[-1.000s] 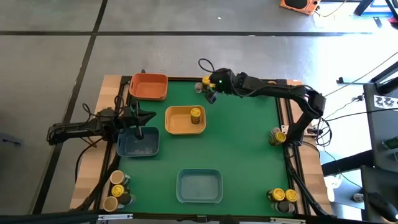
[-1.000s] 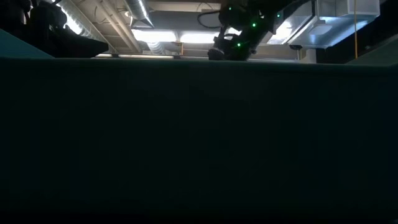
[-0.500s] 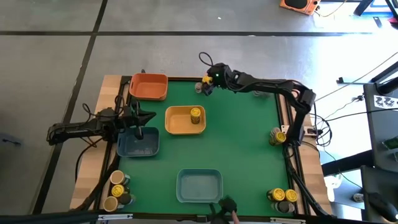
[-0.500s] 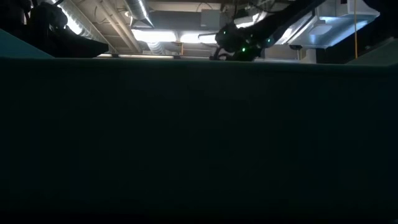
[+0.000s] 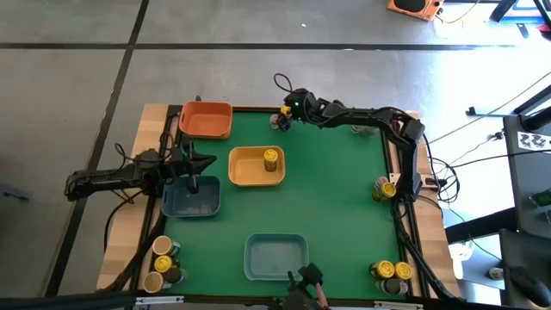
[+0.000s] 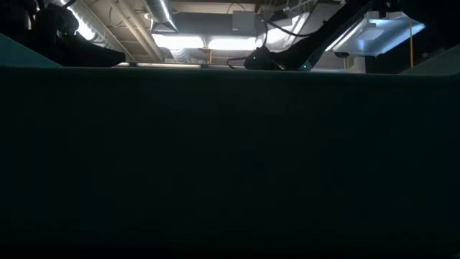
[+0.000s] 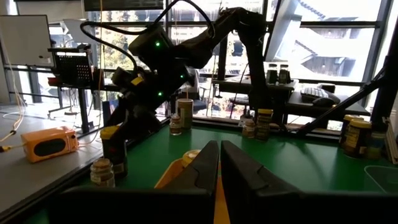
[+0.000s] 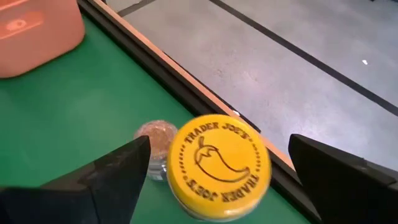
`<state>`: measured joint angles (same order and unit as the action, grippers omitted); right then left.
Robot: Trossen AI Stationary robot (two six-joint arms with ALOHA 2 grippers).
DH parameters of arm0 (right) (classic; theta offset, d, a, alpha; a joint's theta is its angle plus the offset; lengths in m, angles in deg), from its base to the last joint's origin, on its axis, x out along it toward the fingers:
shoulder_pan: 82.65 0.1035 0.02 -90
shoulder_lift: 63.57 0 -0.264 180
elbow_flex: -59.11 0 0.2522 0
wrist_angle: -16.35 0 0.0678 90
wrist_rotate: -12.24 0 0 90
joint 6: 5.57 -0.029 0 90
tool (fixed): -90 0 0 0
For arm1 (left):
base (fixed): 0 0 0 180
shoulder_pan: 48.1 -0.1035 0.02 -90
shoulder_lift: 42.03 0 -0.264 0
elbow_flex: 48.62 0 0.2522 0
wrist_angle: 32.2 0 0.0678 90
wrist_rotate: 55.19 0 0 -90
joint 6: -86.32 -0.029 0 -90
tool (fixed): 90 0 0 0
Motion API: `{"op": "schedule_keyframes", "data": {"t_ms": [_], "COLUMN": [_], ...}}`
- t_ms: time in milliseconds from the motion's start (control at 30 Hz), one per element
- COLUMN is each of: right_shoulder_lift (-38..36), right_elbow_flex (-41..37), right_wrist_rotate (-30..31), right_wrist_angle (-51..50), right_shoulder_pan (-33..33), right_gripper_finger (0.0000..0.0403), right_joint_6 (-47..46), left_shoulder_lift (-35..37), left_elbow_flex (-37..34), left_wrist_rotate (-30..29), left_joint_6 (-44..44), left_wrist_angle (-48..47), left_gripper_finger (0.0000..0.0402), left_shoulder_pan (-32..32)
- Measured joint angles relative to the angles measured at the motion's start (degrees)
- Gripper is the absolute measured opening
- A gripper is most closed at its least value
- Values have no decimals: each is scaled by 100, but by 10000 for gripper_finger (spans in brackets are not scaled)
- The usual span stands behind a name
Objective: Sort spices by type
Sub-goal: Put the yellow seasoning bottle into the yellow bin
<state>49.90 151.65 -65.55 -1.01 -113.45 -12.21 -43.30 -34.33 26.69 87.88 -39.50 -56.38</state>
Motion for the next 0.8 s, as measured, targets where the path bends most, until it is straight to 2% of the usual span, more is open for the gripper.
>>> {"op": "schedule_keyframes", "data": {"t_ms": [400,500,600,800], "right_shoulder_lift": [137,288,315,309], "right_elbow_flex": [0,0,-2,0], "right_wrist_rotate": [-195,-226,-230,-280], "right_wrist_angle": [-47,49,152,169], "right_shoulder_pan": [0,2,2,2], "right_gripper_finger": [378,368,332,226], "right_joint_6": [86,92,143,260], "left_shoulder_lift": [2,0,0,2], "left_elbow_flex": [0,0,0,0], "left_wrist_rotate": [0,0,0,0], "left_joint_6": [-7,-9,-67,-67], "left_wrist_angle": [-4,-7,-4,-4], "left_gripper_finger": [15,15,15,15], "left_shoulder_pan": [0,0,0,0]}}
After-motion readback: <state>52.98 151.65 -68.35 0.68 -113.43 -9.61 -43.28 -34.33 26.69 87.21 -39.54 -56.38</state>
